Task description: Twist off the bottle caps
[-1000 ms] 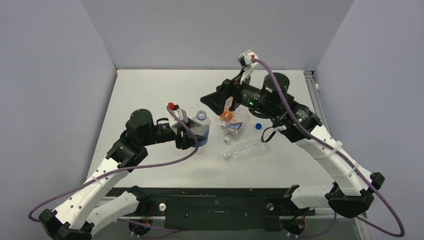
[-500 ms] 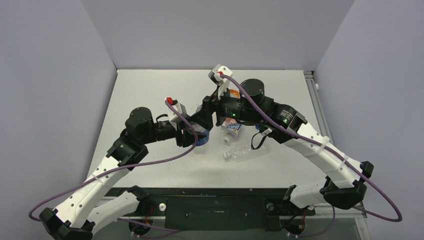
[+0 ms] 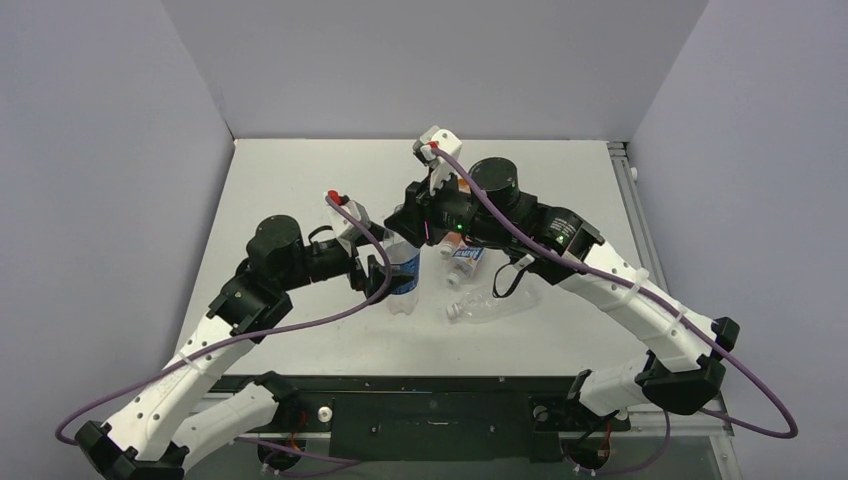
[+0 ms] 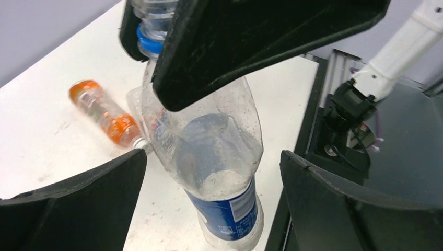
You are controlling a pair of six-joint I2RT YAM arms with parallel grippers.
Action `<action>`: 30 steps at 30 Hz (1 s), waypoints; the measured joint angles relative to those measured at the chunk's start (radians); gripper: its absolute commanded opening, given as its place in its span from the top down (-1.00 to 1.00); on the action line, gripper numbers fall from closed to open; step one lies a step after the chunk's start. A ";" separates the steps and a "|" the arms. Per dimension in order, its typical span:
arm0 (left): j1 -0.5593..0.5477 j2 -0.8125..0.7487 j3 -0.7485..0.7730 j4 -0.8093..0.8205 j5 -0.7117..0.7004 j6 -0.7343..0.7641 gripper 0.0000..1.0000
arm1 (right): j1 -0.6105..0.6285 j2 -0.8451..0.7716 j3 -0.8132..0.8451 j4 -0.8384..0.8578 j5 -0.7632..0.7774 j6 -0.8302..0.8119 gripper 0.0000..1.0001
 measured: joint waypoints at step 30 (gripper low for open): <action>0.187 -0.179 0.148 -0.519 -0.325 0.074 -0.93 | -0.165 0.643 0.068 0.604 0.469 -0.150 1.00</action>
